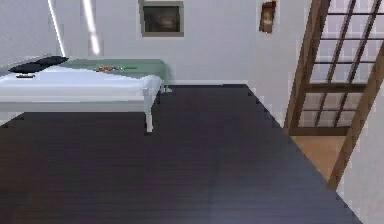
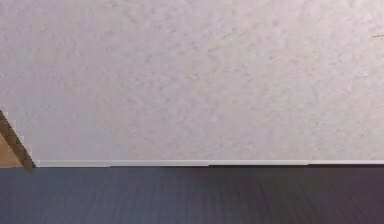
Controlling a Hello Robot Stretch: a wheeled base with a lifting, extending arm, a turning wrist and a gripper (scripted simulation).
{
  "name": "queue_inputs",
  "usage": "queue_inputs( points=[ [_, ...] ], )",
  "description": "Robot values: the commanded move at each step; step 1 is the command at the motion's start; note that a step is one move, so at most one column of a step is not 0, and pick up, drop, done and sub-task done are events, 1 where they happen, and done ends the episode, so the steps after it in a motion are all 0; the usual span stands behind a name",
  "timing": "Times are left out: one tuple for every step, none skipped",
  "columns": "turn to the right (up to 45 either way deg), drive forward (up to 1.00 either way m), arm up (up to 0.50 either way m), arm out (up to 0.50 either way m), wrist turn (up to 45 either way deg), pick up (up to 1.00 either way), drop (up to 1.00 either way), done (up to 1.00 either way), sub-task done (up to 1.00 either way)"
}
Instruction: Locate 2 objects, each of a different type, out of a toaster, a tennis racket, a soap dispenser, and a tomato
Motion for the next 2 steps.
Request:
queue_inputs(
  points=[
    [0.0,1.0,0.0,0.0,0.0,0.0,0.0,0.0,0.0],
    [0.0,1.0,0.0,0.0,0.0,0.0,0.0,0.0,0.0]
  ],
)
